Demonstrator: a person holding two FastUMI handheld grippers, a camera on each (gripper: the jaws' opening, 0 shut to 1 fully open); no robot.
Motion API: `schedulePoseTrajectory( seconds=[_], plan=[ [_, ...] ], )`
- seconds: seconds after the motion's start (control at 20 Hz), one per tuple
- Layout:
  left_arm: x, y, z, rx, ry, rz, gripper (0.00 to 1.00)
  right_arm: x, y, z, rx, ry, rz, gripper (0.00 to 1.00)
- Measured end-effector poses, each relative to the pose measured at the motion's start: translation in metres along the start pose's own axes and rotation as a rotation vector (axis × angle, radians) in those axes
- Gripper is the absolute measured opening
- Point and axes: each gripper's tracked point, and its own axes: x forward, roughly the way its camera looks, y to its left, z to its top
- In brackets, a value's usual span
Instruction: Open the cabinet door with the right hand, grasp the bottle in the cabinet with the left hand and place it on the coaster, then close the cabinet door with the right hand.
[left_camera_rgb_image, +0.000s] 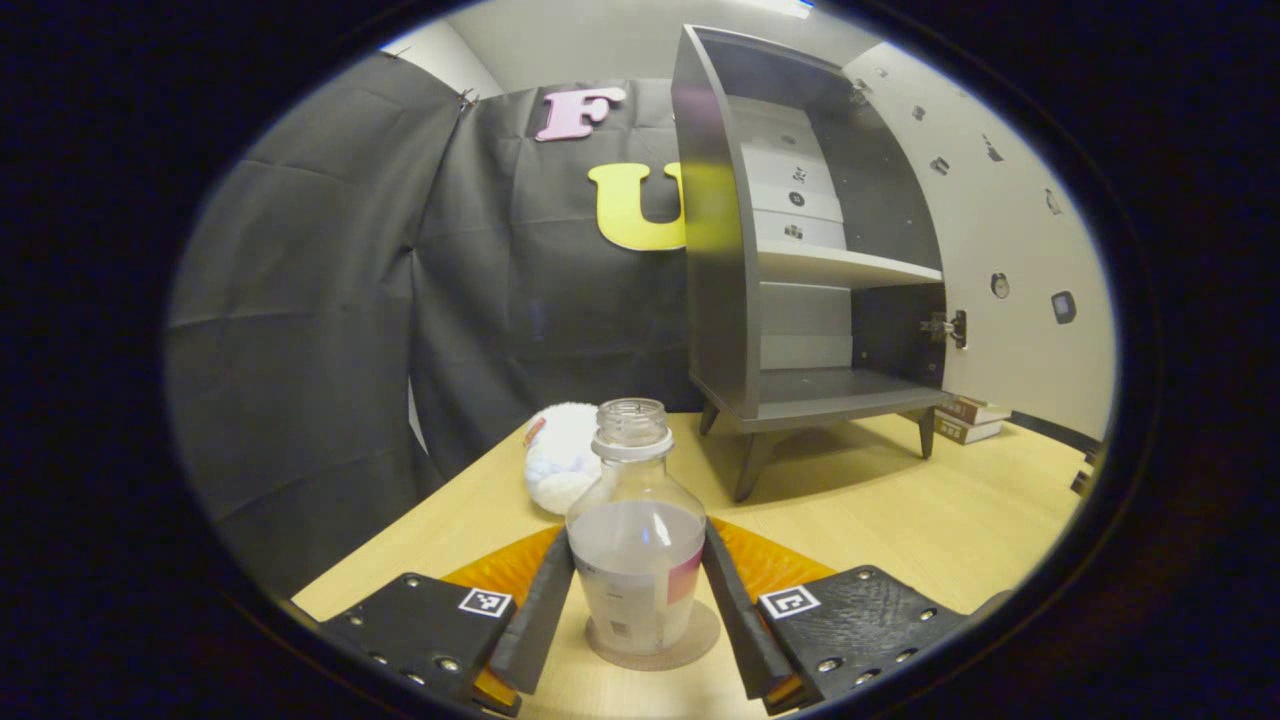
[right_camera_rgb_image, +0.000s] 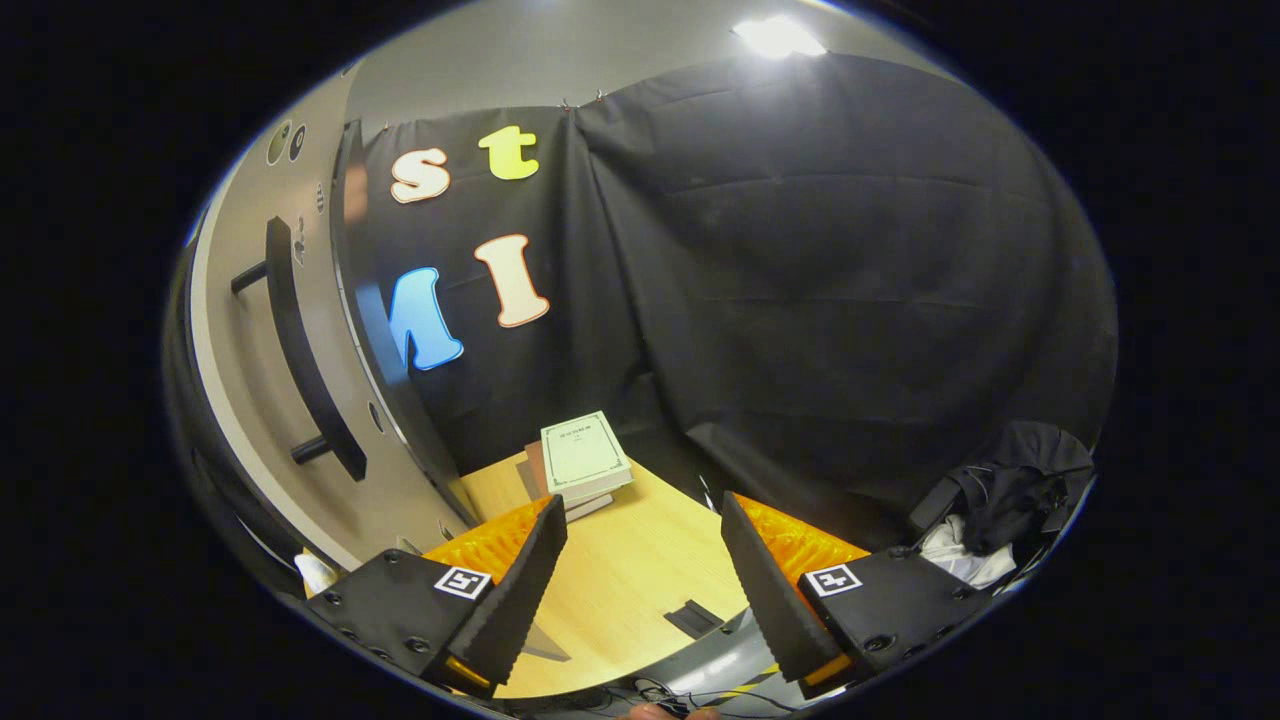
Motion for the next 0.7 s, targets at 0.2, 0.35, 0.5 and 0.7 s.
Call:
schedulePoseTrajectory(
  seconds=[0.2,0.35,0.5,0.7],
  plan=[
    [-0.007,0.003,0.018,0.005,-0.031,-0.01,0.85,-0.002,-0.008,-0.003,0.059,-0.004,-0.013,0.98],
    [-0.016,0.005,0.041,0.026,-0.054,-0.001,0.86,0.007,-0.007,-0.003,0.045,-0.003,0.005,0.98],
    [-0.032,0.001,0.077,0.074,-0.095,0.011,0.87,0.019,-0.004,-0.002,0.018,-0.015,0.044,0.98],
    [-0.054,-0.01,0.143,0.094,-0.164,0.04,0.85,0.029,0.007,-0.001,0.013,-0.014,0.102,0.98]
  ],
)
